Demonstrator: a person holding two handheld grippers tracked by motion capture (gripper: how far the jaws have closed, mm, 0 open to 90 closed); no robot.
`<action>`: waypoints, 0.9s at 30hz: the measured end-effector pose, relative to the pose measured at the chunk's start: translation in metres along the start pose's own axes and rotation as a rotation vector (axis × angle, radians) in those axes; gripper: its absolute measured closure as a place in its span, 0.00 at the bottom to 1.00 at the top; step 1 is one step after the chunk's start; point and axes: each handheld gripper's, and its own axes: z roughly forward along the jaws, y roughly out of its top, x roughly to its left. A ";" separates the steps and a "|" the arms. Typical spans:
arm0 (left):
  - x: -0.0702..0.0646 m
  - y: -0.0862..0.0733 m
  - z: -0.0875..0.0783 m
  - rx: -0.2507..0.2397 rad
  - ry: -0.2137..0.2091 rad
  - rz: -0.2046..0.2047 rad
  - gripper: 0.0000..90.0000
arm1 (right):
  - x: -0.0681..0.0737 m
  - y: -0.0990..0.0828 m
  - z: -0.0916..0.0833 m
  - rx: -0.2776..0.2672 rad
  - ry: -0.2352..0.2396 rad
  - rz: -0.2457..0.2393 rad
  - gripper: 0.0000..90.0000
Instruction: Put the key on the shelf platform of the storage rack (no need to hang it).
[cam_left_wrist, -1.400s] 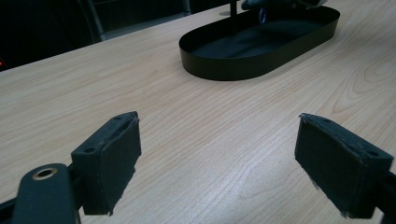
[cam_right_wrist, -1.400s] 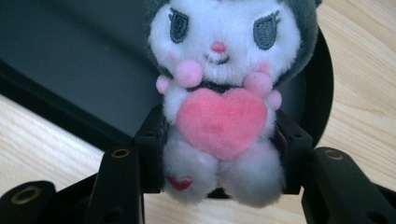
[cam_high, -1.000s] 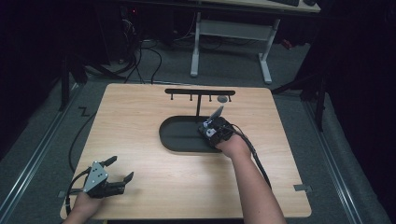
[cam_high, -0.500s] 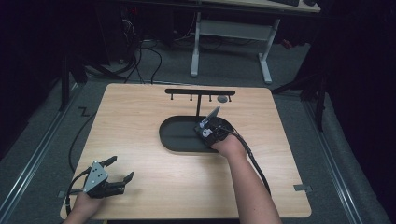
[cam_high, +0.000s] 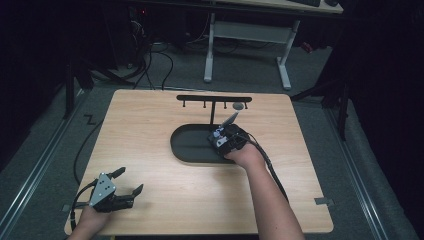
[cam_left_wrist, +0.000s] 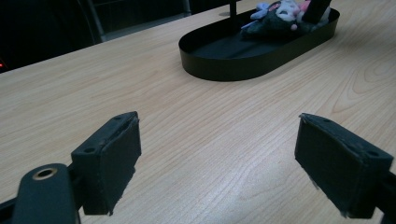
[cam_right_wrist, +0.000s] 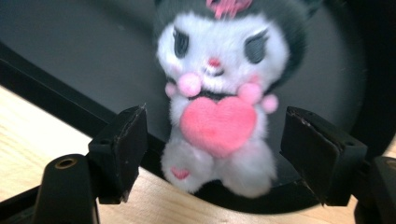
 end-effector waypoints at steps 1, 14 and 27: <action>0.000 0.000 0.000 0.001 -0.001 0.001 0.17 | -0.002 0.000 -0.004 -0.016 -0.002 -0.010 0.25; 0.000 0.000 0.001 0.005 -0.003 0.001 0.17 | -0.010 -0.021 -0.042 -0.093 -0.009 -0.017 0.26; -0.001 0.001 0.002 0.009 0.004 0.003 0.17 | -0.017 -0.069 -0.049 -0.162 0.025 -0.004 0.26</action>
